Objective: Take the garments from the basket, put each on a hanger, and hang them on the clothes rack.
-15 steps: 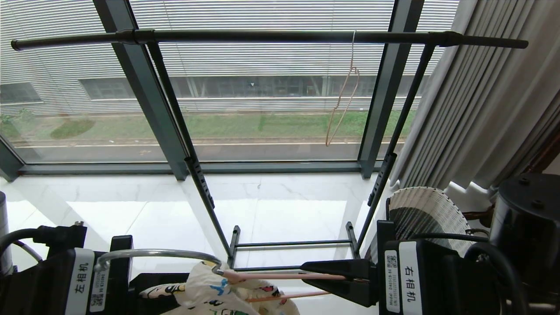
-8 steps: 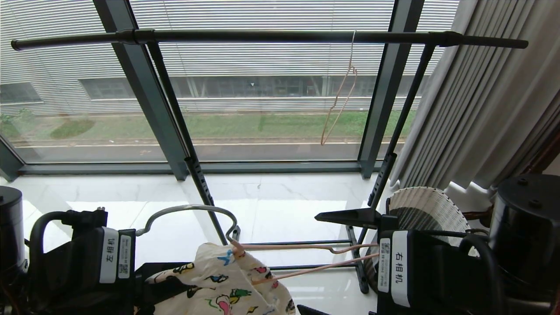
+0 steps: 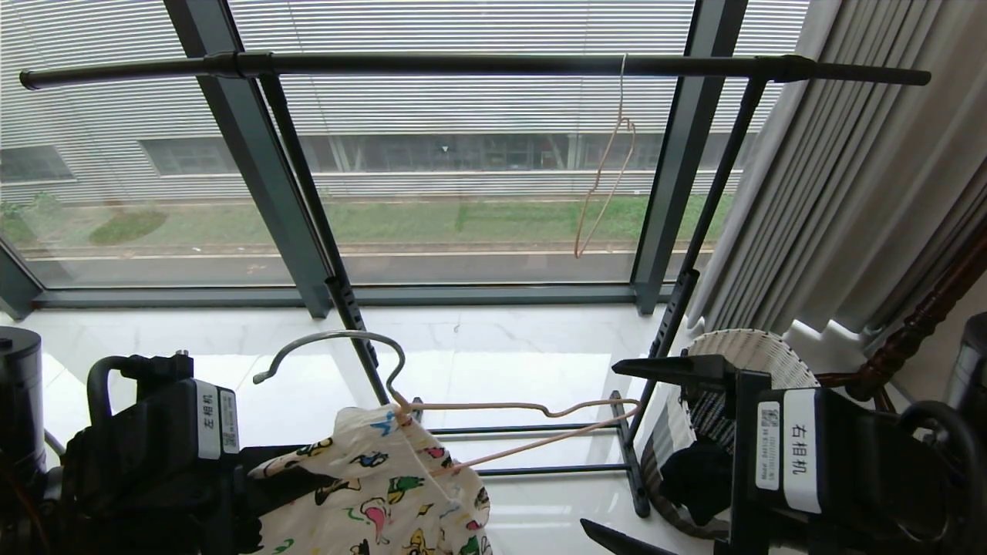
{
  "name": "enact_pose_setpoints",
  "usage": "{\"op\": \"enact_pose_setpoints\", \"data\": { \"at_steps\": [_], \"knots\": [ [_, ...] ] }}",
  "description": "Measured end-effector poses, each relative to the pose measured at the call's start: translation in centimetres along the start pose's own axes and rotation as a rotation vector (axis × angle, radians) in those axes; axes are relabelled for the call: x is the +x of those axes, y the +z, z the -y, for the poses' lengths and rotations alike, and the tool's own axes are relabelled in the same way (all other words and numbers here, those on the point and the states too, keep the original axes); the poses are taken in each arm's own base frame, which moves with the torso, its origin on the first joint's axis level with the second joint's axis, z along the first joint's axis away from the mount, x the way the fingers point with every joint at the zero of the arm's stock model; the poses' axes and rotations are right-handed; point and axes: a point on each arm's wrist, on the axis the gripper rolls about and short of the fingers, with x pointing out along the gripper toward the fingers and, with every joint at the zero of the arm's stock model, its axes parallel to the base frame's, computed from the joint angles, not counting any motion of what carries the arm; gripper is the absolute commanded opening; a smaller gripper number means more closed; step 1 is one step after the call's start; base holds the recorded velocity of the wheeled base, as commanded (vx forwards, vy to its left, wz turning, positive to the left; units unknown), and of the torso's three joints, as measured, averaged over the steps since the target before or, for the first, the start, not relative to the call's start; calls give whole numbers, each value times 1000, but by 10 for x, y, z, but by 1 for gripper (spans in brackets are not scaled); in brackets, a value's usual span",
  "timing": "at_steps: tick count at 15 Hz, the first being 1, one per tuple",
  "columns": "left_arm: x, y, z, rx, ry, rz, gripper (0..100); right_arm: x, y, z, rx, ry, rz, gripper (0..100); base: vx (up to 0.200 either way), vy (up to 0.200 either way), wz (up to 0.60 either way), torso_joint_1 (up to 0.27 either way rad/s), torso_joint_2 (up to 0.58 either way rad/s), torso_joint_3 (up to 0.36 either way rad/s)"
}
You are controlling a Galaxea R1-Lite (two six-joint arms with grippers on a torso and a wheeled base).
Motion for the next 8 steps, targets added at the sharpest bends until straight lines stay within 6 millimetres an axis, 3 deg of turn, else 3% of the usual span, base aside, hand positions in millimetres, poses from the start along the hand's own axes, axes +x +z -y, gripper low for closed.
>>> {"op": "enact_pose_setpoints", "data": {
  "at_steps": [8],
  "knots": [
    [1,1,-2,0,18,-13,0,-14,-3,-5,-13,-3,5,100,0,0,0,0,0,0]
  ]
}}
